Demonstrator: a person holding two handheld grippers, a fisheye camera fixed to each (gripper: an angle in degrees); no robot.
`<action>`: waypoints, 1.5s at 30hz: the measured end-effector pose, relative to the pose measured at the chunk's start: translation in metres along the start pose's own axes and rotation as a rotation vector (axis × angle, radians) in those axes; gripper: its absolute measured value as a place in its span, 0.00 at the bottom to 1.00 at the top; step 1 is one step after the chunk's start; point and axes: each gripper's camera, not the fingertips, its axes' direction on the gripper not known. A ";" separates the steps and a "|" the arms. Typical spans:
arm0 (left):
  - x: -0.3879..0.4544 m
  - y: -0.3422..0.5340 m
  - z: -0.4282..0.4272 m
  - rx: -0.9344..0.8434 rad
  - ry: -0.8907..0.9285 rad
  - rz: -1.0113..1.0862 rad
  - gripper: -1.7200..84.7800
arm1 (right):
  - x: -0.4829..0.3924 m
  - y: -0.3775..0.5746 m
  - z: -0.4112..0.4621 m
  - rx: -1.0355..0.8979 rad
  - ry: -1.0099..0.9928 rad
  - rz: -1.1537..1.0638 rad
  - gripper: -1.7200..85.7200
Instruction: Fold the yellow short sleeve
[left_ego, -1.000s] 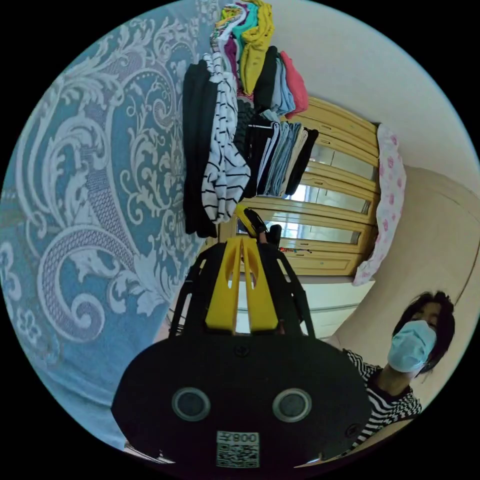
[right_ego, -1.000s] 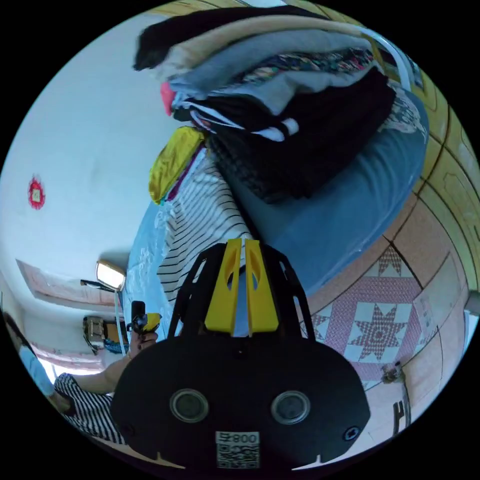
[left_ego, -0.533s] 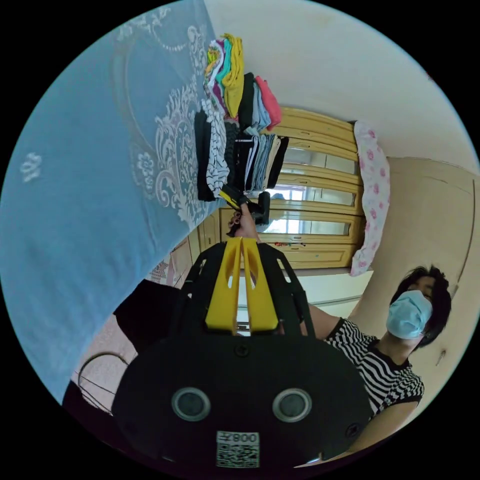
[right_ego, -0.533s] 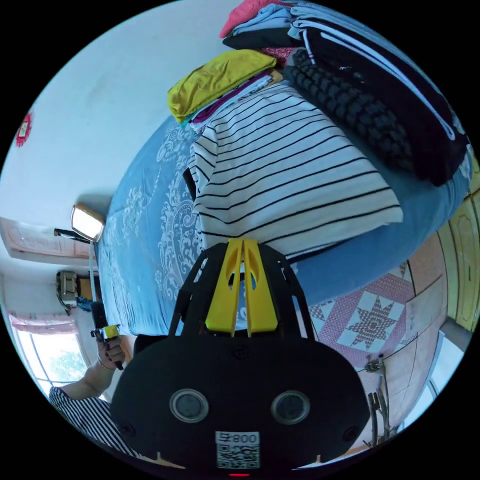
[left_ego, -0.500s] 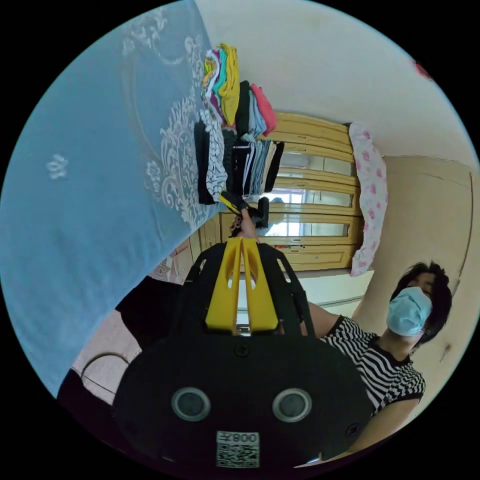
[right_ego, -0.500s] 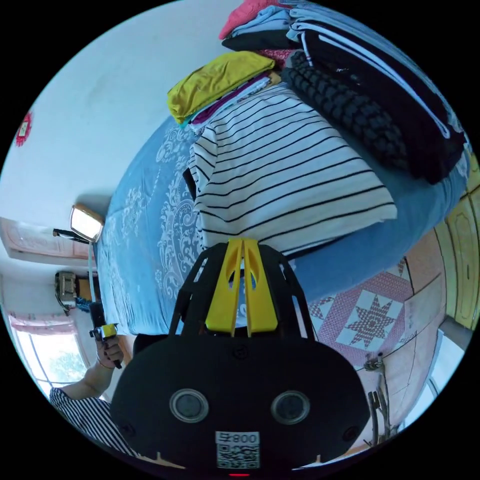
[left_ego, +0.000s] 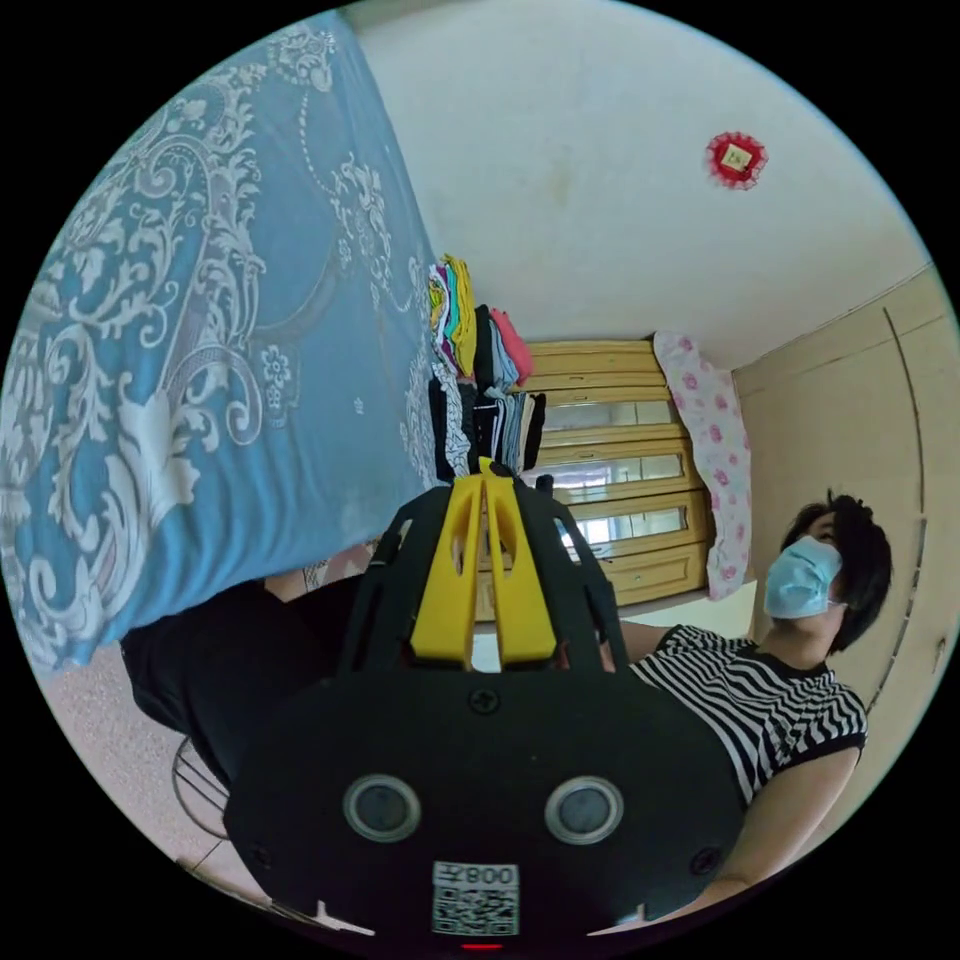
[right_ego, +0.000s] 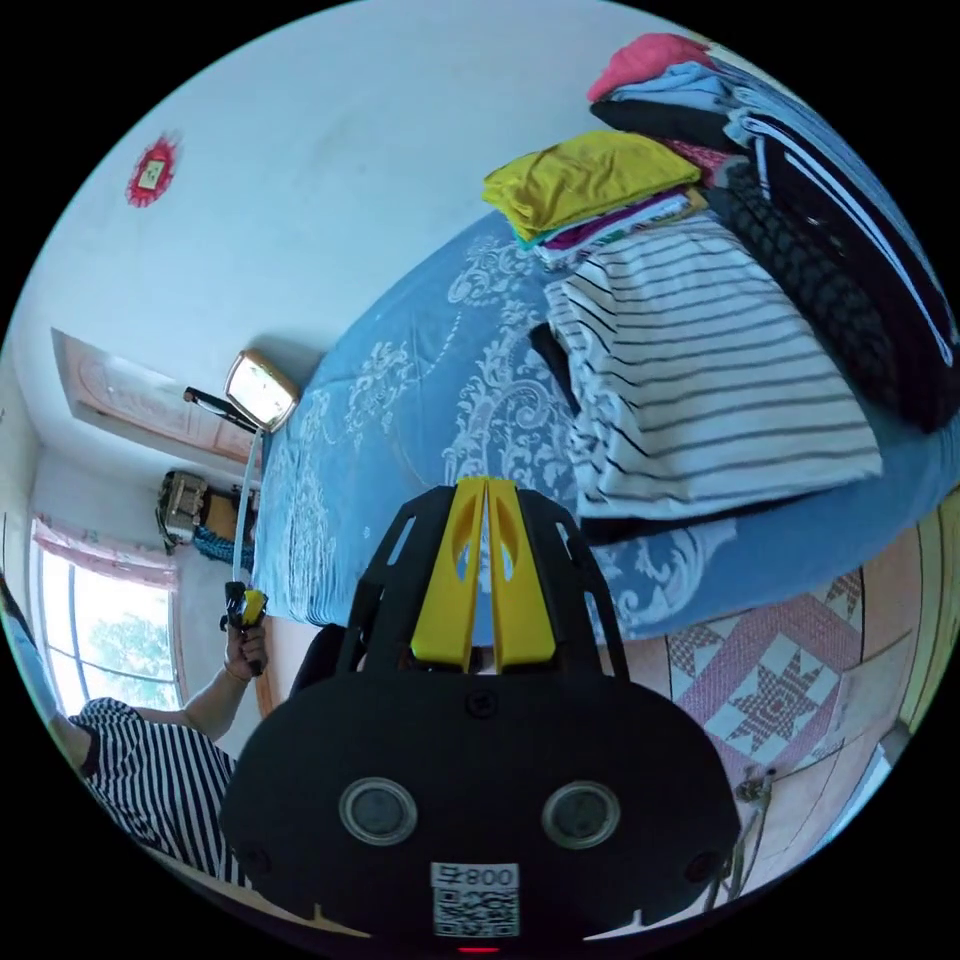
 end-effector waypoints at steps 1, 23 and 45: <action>-0.003 -0.009 0.002 -0.009 0.004 0.008 0.02 | -0.009 -0.019 0.017 -0.001 -0.017 -0.033 0.02; -0.015 -0.144 0.128 -0.394 0.211 -0.205 0.02 | -0.116 -0.339 0.145 -0.056 -0.023 -0.089 0.06; -0.009 -0.278 0.201 -0.285 0.147 -0.336 0.02 | -0.227 -0.771 0.279 -0.129 0.530 -0.263 0.11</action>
